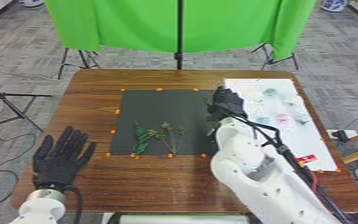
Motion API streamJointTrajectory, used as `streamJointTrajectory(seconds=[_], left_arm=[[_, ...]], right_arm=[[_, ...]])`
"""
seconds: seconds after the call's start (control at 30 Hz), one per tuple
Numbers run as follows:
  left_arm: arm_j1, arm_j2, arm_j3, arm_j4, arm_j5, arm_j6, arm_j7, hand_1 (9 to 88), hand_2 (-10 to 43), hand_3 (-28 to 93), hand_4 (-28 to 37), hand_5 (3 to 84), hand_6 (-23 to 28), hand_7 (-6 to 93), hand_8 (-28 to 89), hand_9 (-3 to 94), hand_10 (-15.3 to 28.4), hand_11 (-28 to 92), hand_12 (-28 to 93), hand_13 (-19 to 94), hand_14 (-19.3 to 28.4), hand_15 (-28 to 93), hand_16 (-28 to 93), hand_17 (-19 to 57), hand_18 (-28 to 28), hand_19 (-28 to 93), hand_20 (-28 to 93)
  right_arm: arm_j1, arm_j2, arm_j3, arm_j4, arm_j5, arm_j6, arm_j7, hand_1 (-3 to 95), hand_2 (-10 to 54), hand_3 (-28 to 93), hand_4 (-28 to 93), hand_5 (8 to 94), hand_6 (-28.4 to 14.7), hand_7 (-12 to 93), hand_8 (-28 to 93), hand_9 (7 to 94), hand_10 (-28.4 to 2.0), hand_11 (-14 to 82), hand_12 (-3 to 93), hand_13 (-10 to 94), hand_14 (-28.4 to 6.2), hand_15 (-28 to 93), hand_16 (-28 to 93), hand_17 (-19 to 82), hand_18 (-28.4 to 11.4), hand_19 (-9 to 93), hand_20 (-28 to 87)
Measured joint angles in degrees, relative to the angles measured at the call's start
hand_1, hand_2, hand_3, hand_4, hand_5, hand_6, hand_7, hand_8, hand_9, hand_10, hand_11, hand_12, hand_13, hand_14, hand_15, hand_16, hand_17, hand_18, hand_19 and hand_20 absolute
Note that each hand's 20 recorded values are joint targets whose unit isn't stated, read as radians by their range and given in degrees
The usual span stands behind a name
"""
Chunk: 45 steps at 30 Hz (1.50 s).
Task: Arrange flowers
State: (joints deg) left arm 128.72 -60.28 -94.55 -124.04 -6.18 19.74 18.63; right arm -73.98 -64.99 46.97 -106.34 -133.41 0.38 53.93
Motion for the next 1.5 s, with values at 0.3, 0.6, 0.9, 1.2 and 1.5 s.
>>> streamJointTrajectory(seconds=[0.3,0.6,0.9,1.2,1.5], left_arm=[[-0.8,0.83,0.26,0.2,-0.69,0.05,-0.03,27.8,18.3,73,-28.3,45.9,6.8,19.9,-11,41.8,14.9,31,12,32,14.5,47,-9,-4.9,14.1,39,16],[-0.8,0.9,0.15,0.28,-2.56,0.27,0.48,27.8,18.2,73,-28.3,46.1,6.7,20.4,-11,42.1,14.8,32,12,33,14.5,47,-9,-4.8,14.1,39,16],[-0.8,1.05,0.48,0.2,-3.82,1.6,0.88,27.7,18.3,73,-28.3,46.6,6.7,21.3,-11,42.7,14.8,33,12,33,14.6,49,-9,-4.7,14.2,40,16],[-0.5,1.06,0.38,0.14,-4.65,2.45,1.98,27.7,18.4,74,-28.3,46.7,6.8,21.8,-12,42.8,14.8,33,12,34,14.7,49,-9,-4.6,14.2,41,17],[0.4,0.87,-0.35,-0.02,-4.89,2.44,2.77,27.7,18.4,74,-28.3,46.5,6.7,22.0,-12,42.8,14.7,33,12,34,14.7,49,-9,-4.6,14.3,41,16]], right_arm=[[-3.4,-2.4,-1.0,0.4,0.6,-2.4,0.9,63.4,-9.5,66,-15,68.8,-1.6,51,18,86.1,-10.4,17.5,48.2,75,-6.6,53,44,52,-21.5,93,46],[-3.8,-3.1,-2.7,3.4,-1.5,1.0,1.6,62.8,-9.5,67,-17,67.6,-2.4,50,16,84.6,-10.8,18.9,48.5,74,-7.2,54,44,51,-22.2,93,46],[-4.7,-3.8,-2.6,2.8,-1.3,0.8,1.8,57.9,-9.5,65,-19,62.3,-7.8,14,-8,82.6,-13.2,18.4,45.3,71,-10.9,56,40,48,-24.1,93,41],[-4.9,-3.6,-2.5,1.7,-0.4,0.8,1.9,52.2,-9.5,67,-19,59.9,-9.1,10,-7,79.3,-15.5,23.9,40.3,70,-14.0,59,35,47,-24.8,93,40],[-5.5,-0.3,-1.2,-3.5,-0.4,0.5,0.4,41.4,-9.5,71,-17,60.2,-9.0,11,-7,70.7,-21.1,30.0,24.1,65,-17.1,63,29,42,-26.6,93,38]])
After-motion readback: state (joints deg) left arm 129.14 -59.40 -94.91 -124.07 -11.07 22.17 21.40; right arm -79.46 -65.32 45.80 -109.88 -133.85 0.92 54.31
